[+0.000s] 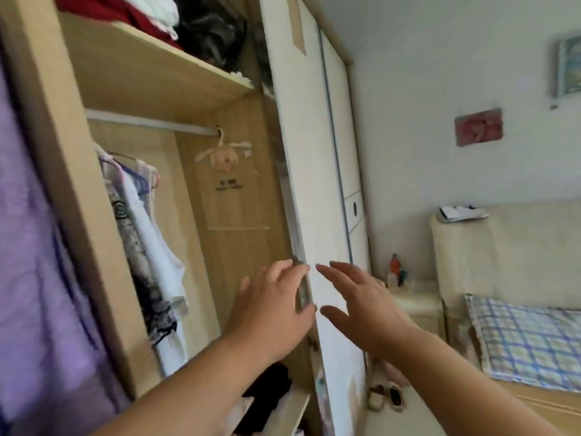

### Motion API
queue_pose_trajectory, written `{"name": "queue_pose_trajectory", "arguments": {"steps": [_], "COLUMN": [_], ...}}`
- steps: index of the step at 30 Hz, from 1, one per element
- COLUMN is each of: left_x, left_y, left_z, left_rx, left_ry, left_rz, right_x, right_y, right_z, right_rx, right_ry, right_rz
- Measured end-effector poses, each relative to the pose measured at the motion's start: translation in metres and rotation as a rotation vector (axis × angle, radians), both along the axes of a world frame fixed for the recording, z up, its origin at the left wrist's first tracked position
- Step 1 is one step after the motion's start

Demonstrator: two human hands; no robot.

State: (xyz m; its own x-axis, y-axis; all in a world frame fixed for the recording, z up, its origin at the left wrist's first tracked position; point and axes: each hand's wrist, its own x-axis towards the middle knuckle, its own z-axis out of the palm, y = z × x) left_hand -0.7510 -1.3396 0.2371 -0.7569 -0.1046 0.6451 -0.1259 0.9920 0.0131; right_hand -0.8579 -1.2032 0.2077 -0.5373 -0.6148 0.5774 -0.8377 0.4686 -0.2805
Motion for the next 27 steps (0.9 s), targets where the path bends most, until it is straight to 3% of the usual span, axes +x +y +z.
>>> {"name": "queue_pose_trajectory", "arguments": {"steps": [10, 18, 22, 27], "left_x": [0.037, 0.055, 0.056, 0.054], "left_y": [-0.095, -0.118, -0.129, -0.138], "left_z": [0.089, 0.165, 0.194, 0.201], "left_rx": [-0.173, -0.45, -0.345, -0.258], "left_ry": [0.291, 0.604, 0.752, 0.893], "left_rz": [0.328, 0.764, 0.875, 1.041], "right_x": [-0.021, -0.046, -0.049, -0.042], "right_y": [-0.178, -0.292, -0.343, -0.396], "right_z": [0.102, 0.178, 0.216, 0.251], "right_rx": [-0.148, -0.219, -0.266, -0.161], "right_ry": [0.189, 0.164, 0.103, -0.035], "right_rz": [0.48, 0.799, 0.861, 0.949]}}
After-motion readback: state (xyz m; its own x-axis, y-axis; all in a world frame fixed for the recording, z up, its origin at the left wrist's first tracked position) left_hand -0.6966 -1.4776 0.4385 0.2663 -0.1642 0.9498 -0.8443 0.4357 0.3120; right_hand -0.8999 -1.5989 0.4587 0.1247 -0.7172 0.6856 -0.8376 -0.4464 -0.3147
